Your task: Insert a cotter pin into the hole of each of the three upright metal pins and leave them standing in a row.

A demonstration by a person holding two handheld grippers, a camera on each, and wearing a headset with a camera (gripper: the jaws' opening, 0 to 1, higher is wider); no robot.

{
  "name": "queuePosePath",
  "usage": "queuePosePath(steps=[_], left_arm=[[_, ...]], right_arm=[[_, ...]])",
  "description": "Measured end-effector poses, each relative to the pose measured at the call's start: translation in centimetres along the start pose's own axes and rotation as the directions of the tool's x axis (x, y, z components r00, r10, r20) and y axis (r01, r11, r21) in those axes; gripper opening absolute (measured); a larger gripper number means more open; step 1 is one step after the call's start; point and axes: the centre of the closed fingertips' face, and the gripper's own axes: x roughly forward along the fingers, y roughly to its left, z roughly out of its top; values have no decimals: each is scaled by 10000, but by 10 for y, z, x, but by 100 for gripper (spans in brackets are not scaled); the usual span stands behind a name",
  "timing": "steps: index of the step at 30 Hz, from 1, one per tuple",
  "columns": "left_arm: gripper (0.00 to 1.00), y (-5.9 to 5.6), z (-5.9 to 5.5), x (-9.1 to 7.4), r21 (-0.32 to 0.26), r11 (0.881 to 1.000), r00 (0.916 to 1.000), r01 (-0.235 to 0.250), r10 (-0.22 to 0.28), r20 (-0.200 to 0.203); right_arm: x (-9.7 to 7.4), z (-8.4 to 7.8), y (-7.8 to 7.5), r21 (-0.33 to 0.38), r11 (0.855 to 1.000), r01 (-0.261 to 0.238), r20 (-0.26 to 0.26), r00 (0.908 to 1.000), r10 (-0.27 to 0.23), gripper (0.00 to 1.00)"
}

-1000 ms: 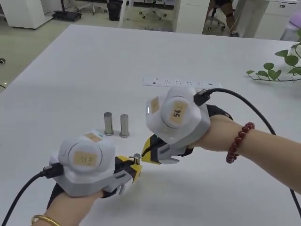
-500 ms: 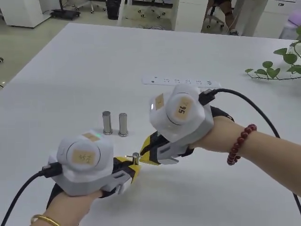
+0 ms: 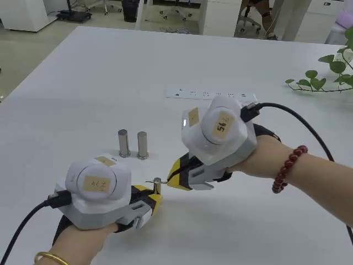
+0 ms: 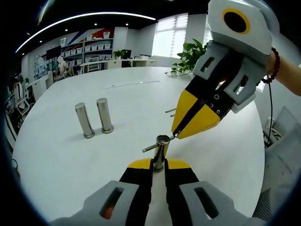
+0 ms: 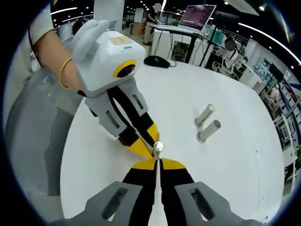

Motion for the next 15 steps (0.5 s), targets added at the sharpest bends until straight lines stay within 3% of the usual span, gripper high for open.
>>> queuePosePath(steps=[15], left_arm=[[8,1,-1,0,-70,10000,10000,-8,8,-36]], right_arm=[[4,0,1,114,9999,-39,-59,10000,40,4]])
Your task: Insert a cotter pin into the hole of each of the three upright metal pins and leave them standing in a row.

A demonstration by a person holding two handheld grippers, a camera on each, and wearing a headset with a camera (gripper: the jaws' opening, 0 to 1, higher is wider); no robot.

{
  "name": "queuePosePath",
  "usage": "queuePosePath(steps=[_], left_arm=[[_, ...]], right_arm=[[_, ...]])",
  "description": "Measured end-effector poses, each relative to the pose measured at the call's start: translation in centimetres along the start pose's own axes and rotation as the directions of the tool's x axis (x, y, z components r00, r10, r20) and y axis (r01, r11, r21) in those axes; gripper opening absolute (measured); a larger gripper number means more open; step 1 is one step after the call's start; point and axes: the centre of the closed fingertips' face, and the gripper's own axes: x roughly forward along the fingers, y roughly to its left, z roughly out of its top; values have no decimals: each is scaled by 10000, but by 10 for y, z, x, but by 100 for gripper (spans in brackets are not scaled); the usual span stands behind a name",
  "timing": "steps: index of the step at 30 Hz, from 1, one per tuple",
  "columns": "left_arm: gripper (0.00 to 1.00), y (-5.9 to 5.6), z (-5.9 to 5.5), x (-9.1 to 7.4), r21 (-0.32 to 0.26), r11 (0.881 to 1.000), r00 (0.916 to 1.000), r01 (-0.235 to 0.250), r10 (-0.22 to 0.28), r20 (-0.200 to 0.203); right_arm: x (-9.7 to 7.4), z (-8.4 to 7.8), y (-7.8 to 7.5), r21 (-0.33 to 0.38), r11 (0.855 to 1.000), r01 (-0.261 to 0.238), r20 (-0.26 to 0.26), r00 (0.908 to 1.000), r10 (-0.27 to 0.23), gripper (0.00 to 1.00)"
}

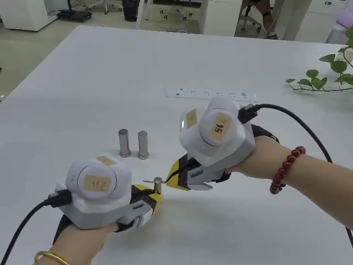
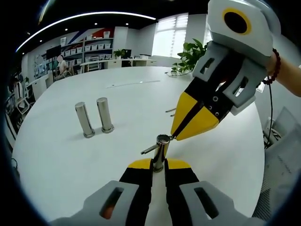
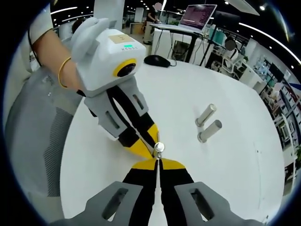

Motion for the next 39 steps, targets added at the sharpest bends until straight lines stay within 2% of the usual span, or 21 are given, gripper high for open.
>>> queuePosePath(steps=[4,8,15,18,24,28,32,35,39], left_arm=[[8,1,-2,0,78,9999,9999,-69,70,-109],[14,2,-1,-3,-14,9999,9999,-116,115,-120],[27,2,3,-8,-280,9995,9999,-135,135,10],[32,2,2,-9,-297,9994,9999,-157,155,-49],[39,0,6,-17,-368,9992,9998,-180,182,56],[44,1,11,-25,-333,9992,9996,-209,216,200],[49,1,12,-33,-337,9992,9993,-207,216,290],[53,4,14,-39,-273,9991,9984,-334,346,451],[55,6,17,-45,-235,9990,9975,-374,387,599]], right_arm=[[-1,-1,1,98,9999,28,-10,10000,-28,7],[-2,-1,0,263,9996,82,9,10000,-82,9],[-11,4,-4,1122,9936,144,457,9988,-196,14],[-17,9,-7,1515,9882,217,767,9965,-337,16],[-26,18,-11,1768,9834,397,1129,9918,-603,19],[-28,22,-19,2172,9746,542,1414,9862,-863,24],[-30,30,-29,2854,9564,619,1887,9747,-1194,28],[-32,38,-39,3246,9435,663,2423,9584,-1507,29],[-32,46,-51,3768,9249,520,2904,9415,-1712,31]])
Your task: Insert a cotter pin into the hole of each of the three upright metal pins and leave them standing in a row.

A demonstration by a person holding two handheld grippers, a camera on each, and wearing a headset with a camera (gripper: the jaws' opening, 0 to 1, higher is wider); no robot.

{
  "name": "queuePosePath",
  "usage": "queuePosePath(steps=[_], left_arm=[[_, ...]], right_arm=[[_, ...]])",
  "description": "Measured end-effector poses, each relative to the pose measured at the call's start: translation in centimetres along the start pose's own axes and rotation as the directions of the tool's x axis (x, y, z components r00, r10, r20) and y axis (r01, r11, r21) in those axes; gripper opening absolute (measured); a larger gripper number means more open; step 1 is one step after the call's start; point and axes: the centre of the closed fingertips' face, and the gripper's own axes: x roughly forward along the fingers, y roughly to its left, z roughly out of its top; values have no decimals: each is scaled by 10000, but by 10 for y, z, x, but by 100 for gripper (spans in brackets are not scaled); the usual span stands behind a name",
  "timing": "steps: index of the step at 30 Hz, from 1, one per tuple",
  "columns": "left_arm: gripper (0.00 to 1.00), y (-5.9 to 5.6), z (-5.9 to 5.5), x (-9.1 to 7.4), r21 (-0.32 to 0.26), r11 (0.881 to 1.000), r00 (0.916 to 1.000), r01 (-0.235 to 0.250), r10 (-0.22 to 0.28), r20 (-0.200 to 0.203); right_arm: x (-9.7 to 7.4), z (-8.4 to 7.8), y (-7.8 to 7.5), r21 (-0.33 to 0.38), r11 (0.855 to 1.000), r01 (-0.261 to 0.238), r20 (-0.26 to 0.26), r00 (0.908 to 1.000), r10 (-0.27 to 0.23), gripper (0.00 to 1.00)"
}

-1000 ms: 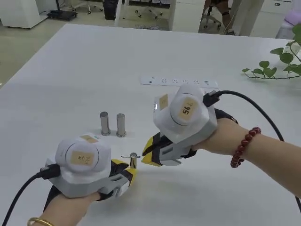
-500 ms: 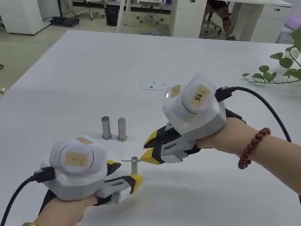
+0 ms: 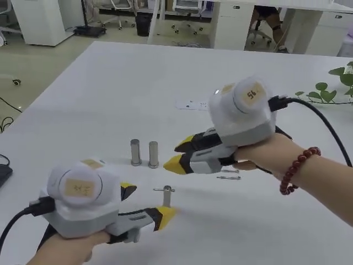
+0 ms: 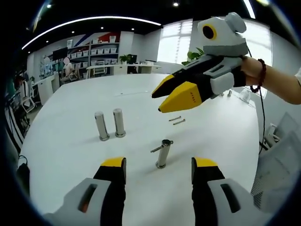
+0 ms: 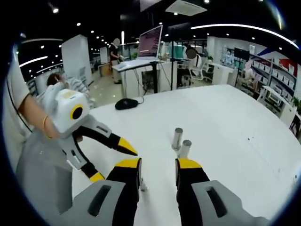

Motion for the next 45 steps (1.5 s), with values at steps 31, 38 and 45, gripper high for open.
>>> queuePosePath(steps=[31,38,45], left_arm=[[87,-6,33,-31,-115,9998,9856,157,-136,1687],[93,-7,37,-31,-52,9999,9813,156,-143,1917],[93,-6,31,-28,48,9999,9848,117,-124,1733]], right_arm=[[69,-3,-43,1057,9931,502,847,9946,-593,31],[79,-6,-45,786,9958,467,911,9944,-538,30],[89,-7,-50,568,9971,514,959,9938,-567,25]])
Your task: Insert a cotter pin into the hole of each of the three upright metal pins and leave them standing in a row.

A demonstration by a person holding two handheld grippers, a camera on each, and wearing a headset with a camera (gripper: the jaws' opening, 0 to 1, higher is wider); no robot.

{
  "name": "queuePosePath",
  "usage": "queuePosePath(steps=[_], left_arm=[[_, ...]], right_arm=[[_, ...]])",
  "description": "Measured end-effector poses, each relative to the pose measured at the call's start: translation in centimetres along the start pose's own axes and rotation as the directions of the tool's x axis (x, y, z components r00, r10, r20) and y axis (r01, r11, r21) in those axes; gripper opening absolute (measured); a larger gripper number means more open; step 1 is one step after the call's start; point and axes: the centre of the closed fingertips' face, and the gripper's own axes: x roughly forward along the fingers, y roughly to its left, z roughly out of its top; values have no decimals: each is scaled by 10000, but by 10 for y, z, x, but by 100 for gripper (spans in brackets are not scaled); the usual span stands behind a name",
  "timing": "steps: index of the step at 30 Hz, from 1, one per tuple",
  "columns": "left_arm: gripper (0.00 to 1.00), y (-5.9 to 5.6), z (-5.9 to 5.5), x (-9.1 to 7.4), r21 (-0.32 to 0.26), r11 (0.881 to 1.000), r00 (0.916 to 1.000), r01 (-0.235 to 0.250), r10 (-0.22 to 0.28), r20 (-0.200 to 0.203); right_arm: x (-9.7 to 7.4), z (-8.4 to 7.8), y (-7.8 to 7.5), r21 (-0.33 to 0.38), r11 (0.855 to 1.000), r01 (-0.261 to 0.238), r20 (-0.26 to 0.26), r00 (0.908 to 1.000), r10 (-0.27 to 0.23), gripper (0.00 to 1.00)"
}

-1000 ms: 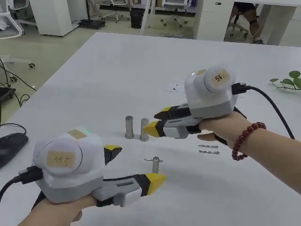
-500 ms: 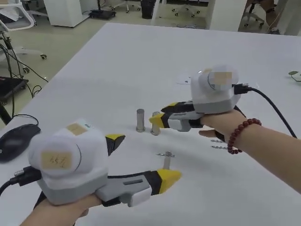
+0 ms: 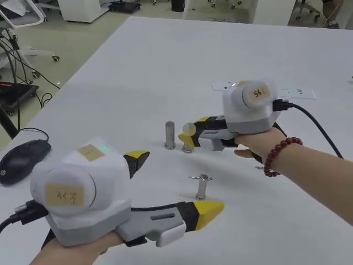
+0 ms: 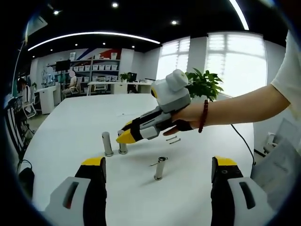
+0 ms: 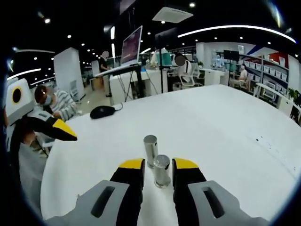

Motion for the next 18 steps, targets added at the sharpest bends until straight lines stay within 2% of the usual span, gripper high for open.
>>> queuePosePath(steps=[5,18], left_arm=[[92,3,-1,-1,-6,9999,9999,-130,130,-19],[91,8,-4,-5,-58,9995,9995,-297,296,-134]], right_arm=[[4,-4,-3,67,9999,147,-121,9998,-146,17],[4,-3,-6,-135,9987,495,-192,9986,-497,14]])
